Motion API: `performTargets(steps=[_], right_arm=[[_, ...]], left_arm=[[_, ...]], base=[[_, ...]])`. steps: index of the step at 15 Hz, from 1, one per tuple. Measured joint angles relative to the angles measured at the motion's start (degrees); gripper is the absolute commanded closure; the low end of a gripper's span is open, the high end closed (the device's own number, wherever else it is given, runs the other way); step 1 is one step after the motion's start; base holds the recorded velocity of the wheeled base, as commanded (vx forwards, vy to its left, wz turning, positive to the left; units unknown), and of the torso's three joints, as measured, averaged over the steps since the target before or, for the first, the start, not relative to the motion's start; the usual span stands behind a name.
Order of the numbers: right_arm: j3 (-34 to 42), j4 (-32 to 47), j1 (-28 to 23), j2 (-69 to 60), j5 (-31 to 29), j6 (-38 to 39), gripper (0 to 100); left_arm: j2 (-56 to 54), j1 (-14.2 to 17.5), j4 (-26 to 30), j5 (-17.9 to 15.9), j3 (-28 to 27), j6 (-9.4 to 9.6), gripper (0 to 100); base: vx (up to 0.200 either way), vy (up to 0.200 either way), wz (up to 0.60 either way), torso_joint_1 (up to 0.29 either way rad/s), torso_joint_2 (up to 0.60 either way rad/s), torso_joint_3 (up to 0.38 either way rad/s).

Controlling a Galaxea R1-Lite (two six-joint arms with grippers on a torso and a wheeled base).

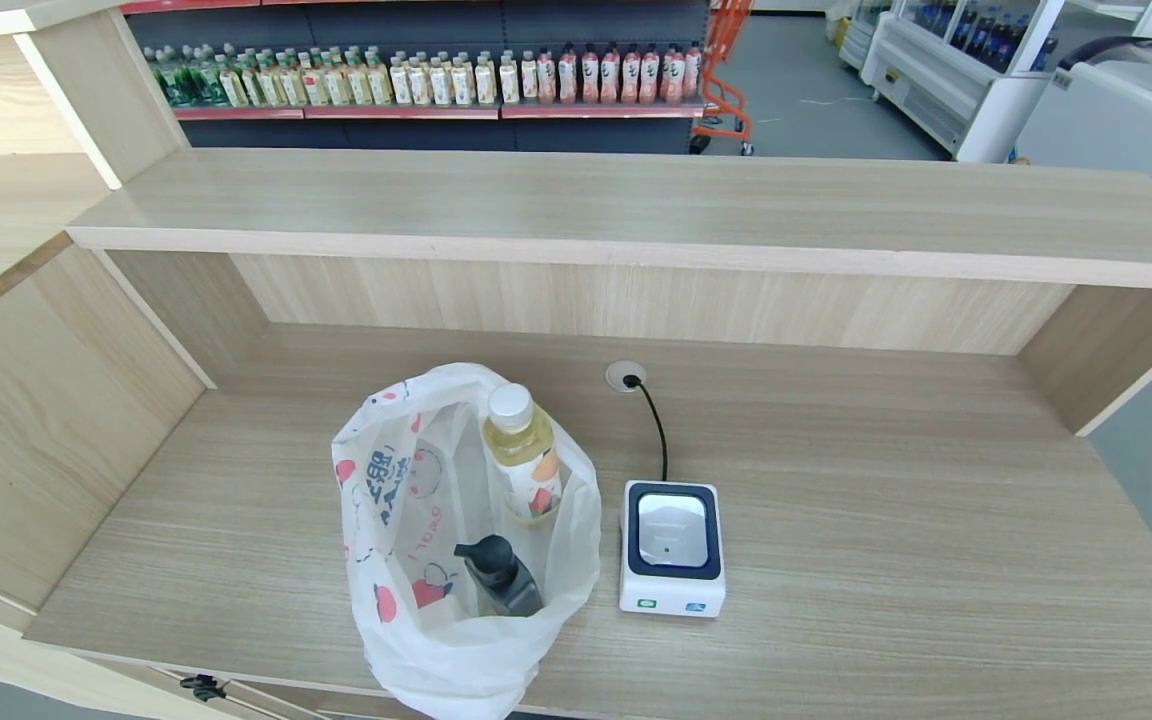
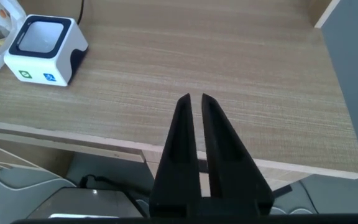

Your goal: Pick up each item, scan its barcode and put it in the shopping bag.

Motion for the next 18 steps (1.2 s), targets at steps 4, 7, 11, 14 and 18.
performTargets(steps=[4,7,11,14,18], right_arm=[[0.0,0.0,0.0,0.0,0.0,0.0,100],[0.0,0.0,0.0,0.0,0.0,0.0,100],[0.0,0.0,0.0,0.0,0.0,0.0,100],[0.0,0.0,0.0,0.0,0.0,0.0,100],[0.0,0.0,0.0,0.0,0.0,0.0,100]], left_arm=[[0.0,0.0,0.0,0.0,0.0,0.0,0],[0.0,0.0,0.0,0.0,0.0,-0.02,0],[0.0,0.0,0.0,0.0,0.0,-0.02,0],[0.0,0.0,0.0,0.0,0.0,-0.02,0],[0.0,0.0,0.0,0.0,0.0,-0.02,0]], base=[[0.0,0.0,0.0,0.0,0.0,0.0],[0.0,0.0,0.0,0.0,0.0,0.0],[0.0,0.0,0.0,0.0,0.0,0.0],[0.0,0.0,0.0,0.0,0.0,0.0],[0.0,0.0,0.0,0.0,0.0,0.0]])
